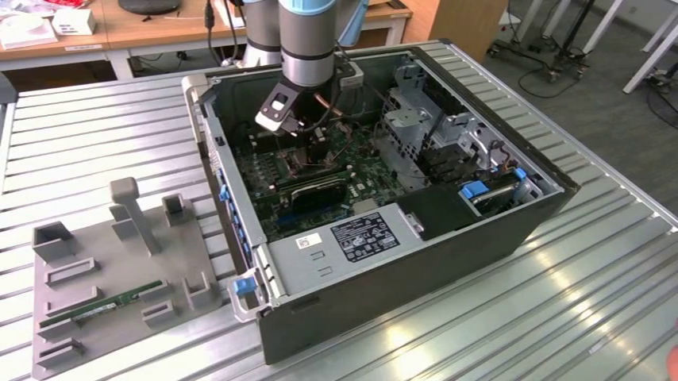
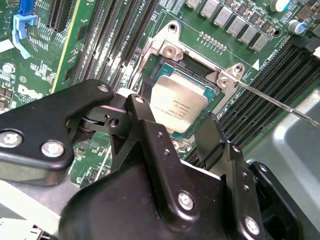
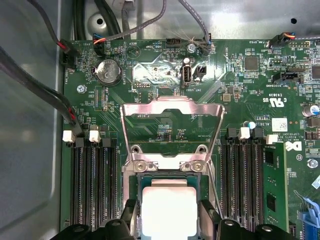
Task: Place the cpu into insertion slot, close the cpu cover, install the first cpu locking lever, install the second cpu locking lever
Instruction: 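Place the cpu into insertion slot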
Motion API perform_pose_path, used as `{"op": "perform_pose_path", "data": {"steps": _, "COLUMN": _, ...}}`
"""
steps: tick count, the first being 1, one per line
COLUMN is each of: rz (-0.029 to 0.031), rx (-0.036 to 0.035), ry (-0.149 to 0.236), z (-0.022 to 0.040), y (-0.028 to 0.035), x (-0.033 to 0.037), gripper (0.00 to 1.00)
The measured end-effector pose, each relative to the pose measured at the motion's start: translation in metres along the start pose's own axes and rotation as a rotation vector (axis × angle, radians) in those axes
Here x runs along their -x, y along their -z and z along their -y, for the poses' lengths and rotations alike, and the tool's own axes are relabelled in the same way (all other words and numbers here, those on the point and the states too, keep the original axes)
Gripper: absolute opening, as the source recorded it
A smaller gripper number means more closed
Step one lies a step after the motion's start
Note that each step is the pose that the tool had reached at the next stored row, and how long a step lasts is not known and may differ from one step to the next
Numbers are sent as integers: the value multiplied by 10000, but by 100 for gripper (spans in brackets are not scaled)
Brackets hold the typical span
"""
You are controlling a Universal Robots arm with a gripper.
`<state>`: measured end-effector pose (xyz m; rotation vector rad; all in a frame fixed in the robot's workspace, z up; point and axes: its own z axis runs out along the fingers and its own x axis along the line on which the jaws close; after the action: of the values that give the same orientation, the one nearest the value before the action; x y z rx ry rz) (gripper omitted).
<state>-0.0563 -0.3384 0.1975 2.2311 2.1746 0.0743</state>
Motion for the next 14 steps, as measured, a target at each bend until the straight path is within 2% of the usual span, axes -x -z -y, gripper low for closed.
{"op": "perform_pose_path", "data": {"steps": 5, "rz": 40, "rx": 0, "ry": 2, "z": 1, "y": -30, "x": 0, "gripper": 61}}
{"op": "perform_pose_path", "data": {"steps": 14, "rz": 47, "rx": 2, "ry": 2, "z": 2, "y": -49, "x": 1, "gripper": 61}}
